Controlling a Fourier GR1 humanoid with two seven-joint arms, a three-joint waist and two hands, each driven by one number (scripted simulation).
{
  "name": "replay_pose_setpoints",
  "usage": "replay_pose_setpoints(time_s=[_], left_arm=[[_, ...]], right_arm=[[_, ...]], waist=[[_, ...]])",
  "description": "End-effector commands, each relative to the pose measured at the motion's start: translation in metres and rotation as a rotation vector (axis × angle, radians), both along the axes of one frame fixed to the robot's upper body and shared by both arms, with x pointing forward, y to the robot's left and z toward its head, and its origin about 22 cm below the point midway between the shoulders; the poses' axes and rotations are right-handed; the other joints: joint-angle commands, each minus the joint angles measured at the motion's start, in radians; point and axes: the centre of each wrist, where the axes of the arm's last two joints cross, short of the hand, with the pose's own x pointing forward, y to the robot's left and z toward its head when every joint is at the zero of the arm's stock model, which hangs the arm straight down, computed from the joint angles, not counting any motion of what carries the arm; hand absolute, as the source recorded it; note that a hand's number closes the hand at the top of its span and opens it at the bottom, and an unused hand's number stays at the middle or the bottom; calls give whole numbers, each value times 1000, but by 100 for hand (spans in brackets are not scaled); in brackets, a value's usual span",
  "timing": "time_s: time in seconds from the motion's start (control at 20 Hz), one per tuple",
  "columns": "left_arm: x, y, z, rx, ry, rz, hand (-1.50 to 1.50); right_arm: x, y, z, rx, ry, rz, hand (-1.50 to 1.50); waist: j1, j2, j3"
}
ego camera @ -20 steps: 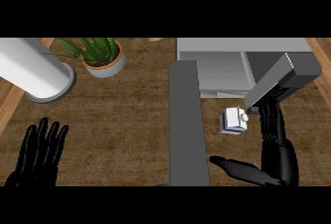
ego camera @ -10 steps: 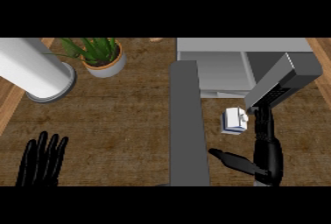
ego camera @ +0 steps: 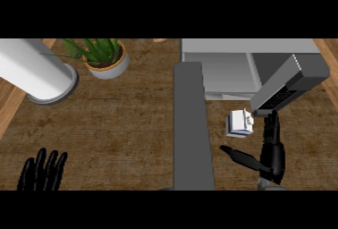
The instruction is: Pick up the milk, place it into the microwave and close the microwave
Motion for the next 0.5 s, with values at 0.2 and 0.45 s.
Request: replay_pose_setpoints(time_s=[0.2,0.45], left_arm=[[5,1,10,-3,-13,9,-150],[-6,6,3,6,6,10,-150]], right_arm=[[15,-6,-44,-17,15,11,-150],[10,-17,-58,-19,-14,4,-150]], waist=[[1,1,0],[-1,0,0]])
